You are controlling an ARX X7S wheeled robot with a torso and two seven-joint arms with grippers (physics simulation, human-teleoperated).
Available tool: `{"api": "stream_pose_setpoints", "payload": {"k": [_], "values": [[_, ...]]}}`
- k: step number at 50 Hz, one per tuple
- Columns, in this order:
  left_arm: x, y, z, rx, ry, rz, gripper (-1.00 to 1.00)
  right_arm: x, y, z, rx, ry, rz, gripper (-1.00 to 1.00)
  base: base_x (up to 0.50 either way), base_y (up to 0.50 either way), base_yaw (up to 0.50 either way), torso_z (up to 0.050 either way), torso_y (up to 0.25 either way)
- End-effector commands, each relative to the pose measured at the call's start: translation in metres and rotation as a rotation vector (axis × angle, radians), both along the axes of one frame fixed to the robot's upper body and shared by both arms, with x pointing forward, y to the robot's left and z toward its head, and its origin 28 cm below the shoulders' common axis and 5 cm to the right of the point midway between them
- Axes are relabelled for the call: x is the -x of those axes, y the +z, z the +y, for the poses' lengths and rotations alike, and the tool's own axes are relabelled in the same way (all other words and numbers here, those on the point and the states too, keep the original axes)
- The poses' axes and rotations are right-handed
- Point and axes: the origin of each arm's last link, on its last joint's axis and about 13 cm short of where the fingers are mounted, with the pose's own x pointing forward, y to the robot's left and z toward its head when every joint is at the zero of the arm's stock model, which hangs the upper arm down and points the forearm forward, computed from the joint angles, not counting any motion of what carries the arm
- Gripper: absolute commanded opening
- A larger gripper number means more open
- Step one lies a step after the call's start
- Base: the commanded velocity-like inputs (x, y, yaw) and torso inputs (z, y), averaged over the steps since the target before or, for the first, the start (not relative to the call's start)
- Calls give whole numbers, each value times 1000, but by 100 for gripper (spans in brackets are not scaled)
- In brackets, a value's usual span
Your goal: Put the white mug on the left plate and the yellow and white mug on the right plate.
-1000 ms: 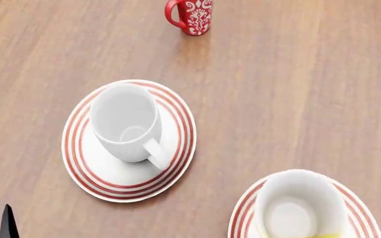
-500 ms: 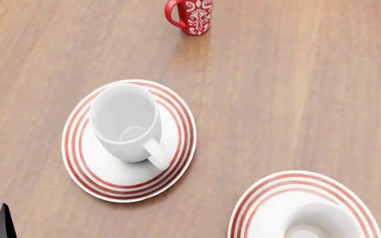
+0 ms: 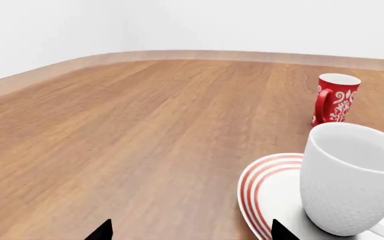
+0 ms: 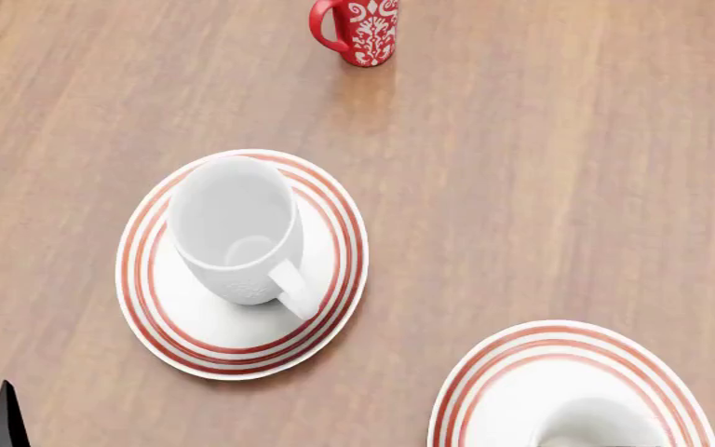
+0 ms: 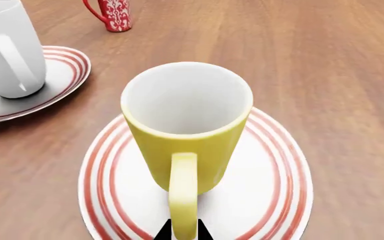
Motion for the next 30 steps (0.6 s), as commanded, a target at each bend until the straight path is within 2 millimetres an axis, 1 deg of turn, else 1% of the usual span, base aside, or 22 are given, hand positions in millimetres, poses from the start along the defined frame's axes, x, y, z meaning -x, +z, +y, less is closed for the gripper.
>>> {"api": "stream_pose_setpoints", "payload": {"k": [1,8,9,17,22,24,26,30], "values": [[-1,-3,-1,2,-8,-9,100,-9,-7,-6,0,-7,4,-100,0,0,0,0,0],[-1,-3,-1,3,-8,-7,100,-8,-5,-6,8,-14,-13,-100,0,0,0,0,0],[-1,-3,-1,2,-9,-7,100,-7,-4,-6,7,-19,-20,100,0,0,0,0,0],[-1,-2,-1,2,-9,-7,100,-3,3,-2,61,-34,-58,100,0,0,0,0,0],[-1,-2,-1,3,-8,-8,100,1,10,-2,69,-47,-121,100,0,0,0,0,0],[-1,-2,-1,3,-7,-8,100,2,12,-1,87,-53,-150,100,0,0,0,0,0],[-1,-3,-1,3,-7,-7,100,3,17,1,119,-51,-218,100,0,0,0,0,0],[-2,-2,-1,4,-6,-8,100,3,21,3,166,-37,-280,100,0,0,0,0,0]]}}
